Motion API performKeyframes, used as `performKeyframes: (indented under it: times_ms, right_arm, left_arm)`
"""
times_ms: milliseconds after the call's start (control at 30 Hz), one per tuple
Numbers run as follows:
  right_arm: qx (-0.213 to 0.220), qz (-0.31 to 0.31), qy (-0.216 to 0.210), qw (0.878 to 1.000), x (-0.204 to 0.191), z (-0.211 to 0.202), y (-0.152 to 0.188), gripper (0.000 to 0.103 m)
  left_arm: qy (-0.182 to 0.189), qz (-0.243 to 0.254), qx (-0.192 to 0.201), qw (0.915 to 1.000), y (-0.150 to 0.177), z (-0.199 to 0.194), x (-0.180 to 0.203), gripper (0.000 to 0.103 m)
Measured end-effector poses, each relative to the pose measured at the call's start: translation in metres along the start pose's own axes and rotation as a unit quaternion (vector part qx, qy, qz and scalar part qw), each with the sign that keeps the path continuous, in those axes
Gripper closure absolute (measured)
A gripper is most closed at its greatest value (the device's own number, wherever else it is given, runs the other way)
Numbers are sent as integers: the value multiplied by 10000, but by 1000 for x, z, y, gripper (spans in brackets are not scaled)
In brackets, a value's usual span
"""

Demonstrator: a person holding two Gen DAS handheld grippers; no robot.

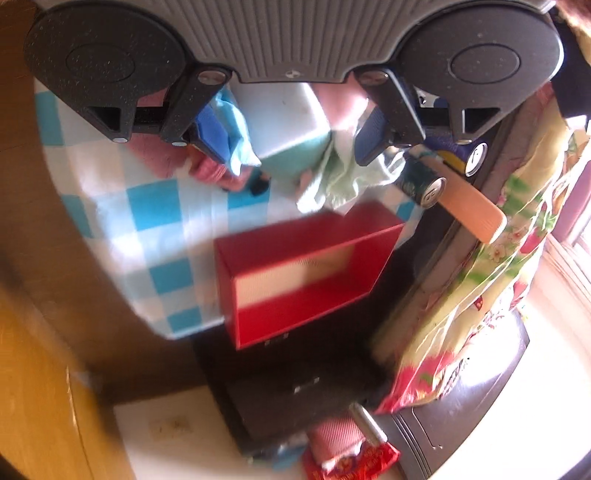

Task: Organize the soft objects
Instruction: 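Grasp the pink pig plush with the left tool while the right tool grasps the white sponge block, then carry the pig plush with the left tool while the right tool carries the sponge toward the red box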

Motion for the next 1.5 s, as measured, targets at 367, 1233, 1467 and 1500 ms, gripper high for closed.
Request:
performKeyframes:
  times_ms: [367, 1233, 1467, 1500]
  right_arm:
    - [-527, 707, -29, 9961, 38, 7, 1, 43]
    - [-1251, -2208, -8, 9673, -21, 38, 63, 37]
    - [-1392, -2208, 357, 9647, -20, 62, 63, 53]
    - [-1411, -2090, 349, 9670, -17, 61, 60, 66]
  left_arm:
    - [858, 887, -256, 9920, -3, 35, 56, 8]
    - [1549, -1009, -75, 9827, 4, -13, -41, 40]
    - [1760, -1017, 261, 9788, -5, -32, -45, 40]
    - [1764, -1056, 282, 9782, -6, -35, -48, 40]
Point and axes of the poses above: each gripper's, at about its wrist camera, not at the fingertips, and z roughly the way its jaws point, x to its right, y to its underside, the point moved 2 cm from there along z, roughly the way its jaws point, and after that the axes turned 8 degrees about z, right-handed, at the moved point
